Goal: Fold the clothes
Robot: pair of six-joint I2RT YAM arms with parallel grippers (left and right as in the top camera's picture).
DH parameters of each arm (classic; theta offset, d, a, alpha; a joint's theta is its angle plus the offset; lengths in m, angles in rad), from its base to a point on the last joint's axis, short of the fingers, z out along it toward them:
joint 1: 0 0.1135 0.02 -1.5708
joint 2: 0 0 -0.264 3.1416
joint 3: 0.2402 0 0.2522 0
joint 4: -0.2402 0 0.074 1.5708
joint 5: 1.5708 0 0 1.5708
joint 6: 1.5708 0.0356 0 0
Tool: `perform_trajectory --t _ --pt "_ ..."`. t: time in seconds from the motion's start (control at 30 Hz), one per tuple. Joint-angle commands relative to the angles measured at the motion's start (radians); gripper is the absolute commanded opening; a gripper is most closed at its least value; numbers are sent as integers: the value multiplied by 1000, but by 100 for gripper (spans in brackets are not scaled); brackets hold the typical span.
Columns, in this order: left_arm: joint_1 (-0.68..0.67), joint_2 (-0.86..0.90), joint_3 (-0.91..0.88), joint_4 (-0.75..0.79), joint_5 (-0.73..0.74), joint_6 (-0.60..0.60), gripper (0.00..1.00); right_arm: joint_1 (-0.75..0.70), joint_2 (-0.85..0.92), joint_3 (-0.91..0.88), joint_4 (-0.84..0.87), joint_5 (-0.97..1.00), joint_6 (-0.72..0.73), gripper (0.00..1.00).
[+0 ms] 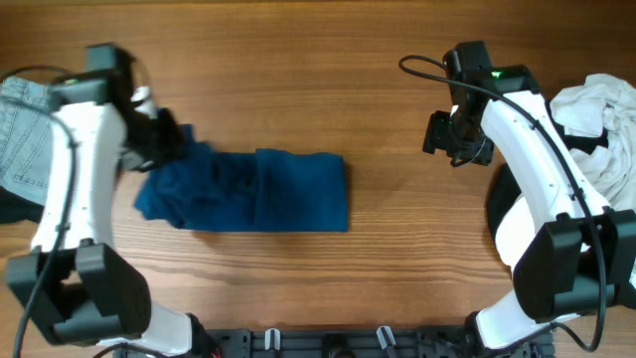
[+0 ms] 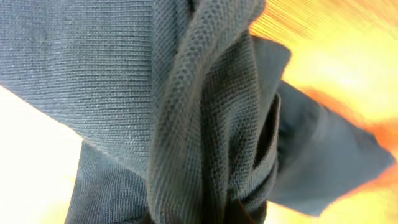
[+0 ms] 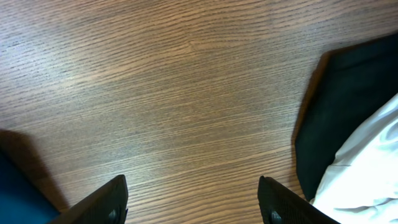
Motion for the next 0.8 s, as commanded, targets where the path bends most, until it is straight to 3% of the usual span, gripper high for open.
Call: perform_trajectory --t 0.0,0.27,0.47,0.5,0.53,0.57,0.6,0.67,0.77 --pt "-196 -15 21 37 34 -71 7 1 -10 8 -2 -2 -29 68" --pt "-480 4 14 101 -62 -196 10 1 -10 8 -14 -12 -56 68" --pt "-568 61 14 128 -60 -269 12 1 -10 8 -21 -13 -63 68" --pt "-583 68 14 139 -60 -275 15 1 -10 8 -22 -13 -63 68" --pt "-604 74 14 158 -60 -275 29 2 -10 8 -23 -13 -72 68" --pt "-620 78 14 175 -58 -275 49 2 -10 8 -22 -18 -82 68" --pt "-636 80 14 196 -48 -275 61 2 -10 8 -20 -19 -82 68" --pt "-682 80 14 272 39 -244 69 2 -10 8 -23 -22 -90 68" --pt "-669 55 30 272 48 -164 69 2 -10 8 -16 -117 -146 68"
